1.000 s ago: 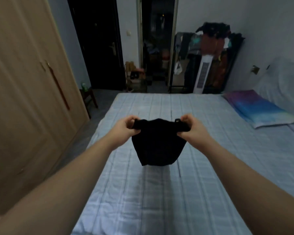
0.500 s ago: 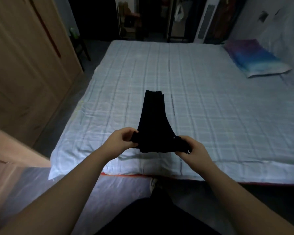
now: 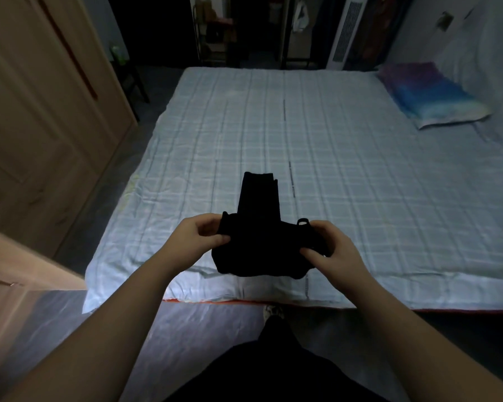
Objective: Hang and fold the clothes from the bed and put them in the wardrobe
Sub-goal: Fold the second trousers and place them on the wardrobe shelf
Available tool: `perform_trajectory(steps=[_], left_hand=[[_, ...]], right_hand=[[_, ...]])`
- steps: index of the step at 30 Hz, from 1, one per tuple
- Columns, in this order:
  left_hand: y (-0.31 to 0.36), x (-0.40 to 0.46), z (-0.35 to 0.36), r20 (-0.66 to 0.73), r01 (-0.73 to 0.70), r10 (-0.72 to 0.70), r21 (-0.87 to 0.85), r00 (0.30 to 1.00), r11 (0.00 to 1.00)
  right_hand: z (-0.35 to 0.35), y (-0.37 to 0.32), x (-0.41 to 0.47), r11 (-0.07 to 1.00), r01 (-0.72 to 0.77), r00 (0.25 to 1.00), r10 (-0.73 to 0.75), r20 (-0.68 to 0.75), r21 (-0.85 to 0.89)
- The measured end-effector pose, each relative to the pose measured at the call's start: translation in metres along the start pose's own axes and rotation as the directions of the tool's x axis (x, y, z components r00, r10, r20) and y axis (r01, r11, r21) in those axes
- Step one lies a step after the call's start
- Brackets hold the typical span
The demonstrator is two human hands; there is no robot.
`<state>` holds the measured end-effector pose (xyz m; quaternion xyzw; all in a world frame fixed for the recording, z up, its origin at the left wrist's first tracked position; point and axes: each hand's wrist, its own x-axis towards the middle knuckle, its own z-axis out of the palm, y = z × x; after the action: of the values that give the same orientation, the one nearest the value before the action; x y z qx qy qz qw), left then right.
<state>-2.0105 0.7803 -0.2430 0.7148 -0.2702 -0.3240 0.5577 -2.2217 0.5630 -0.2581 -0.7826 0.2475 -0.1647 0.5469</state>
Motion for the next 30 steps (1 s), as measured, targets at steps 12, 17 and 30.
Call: perform_trajectory(steps=[12, 17, 30], left_hand=[[-0.015, 0.215, -0.015, -0.109, 0.144, -0.147, -0.035, 0.983, 0.989], [-0.058, 0.330, -0.020, -0.151, 0.271, -0.279, -0.074, 0.948, 0.960], [-0.277, 0.557, 0.002, -0.189, 0.443, -0.439, -0.024, 0.878, 0.896]], right_hand=[[-0.002, 0.037, 0.226, 0.989, -0.127, 0.992, 0.127, 0.007, 0.073], [0.007, 0.094, 0.338, 0.970, -0.241, 0.969, 0.238, 0.073, 0.037], [0.080, 0.321, 0.533, 0.902, -0.386, 0.920, 0.392, -0.008, -0.193]])
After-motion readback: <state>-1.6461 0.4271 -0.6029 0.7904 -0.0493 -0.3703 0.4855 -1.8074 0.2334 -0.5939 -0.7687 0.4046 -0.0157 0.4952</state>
